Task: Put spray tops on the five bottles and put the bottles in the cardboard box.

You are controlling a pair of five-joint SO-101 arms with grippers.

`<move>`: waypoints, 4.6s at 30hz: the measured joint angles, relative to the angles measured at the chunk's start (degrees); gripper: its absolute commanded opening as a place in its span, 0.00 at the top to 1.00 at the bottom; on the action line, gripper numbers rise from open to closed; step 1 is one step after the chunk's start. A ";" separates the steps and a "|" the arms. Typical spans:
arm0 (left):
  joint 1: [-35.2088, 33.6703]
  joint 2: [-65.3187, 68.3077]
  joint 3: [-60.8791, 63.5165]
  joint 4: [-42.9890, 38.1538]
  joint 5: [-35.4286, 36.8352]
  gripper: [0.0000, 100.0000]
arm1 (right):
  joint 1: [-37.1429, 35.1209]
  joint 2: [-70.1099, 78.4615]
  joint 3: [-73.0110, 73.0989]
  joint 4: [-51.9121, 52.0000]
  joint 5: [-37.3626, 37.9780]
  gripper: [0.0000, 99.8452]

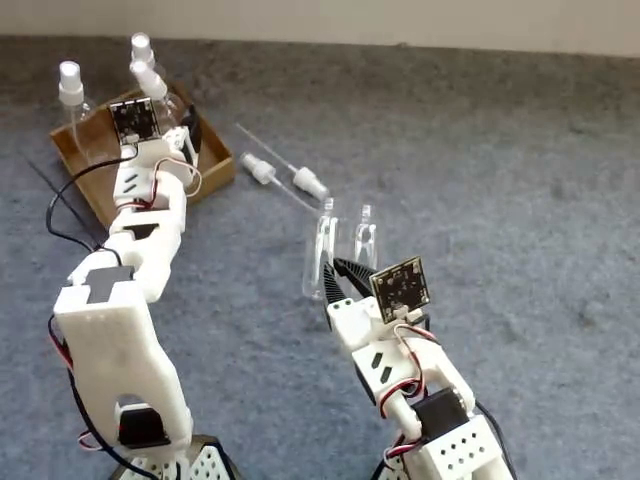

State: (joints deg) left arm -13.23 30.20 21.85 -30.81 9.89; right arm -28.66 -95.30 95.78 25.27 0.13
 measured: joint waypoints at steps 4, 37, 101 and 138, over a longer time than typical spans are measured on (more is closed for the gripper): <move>0.09 0.00 0.00 0.00 0.00 0.89 | 0.00 0.00 0.00 0.00 0.00 0.96; 4.04 -0.09 1.67 -0.79 -10.37 0.74 | 0.00 0.00 0.00 0.00 0.00 0.96; 4.13 -4.84 11.43 -0.79 -10.64 0.63 | 0.00 0.00 0.00 0.00 0.00 0.96; 9.85 -63.74 24.97 67.87 -10.64 0.63 | 10.99 0.00 0.00 0.00 0.00 0.96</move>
State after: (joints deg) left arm -3.38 -33.54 46.81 37.05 -0.75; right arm -17.67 -95.30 95.78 25.27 0.13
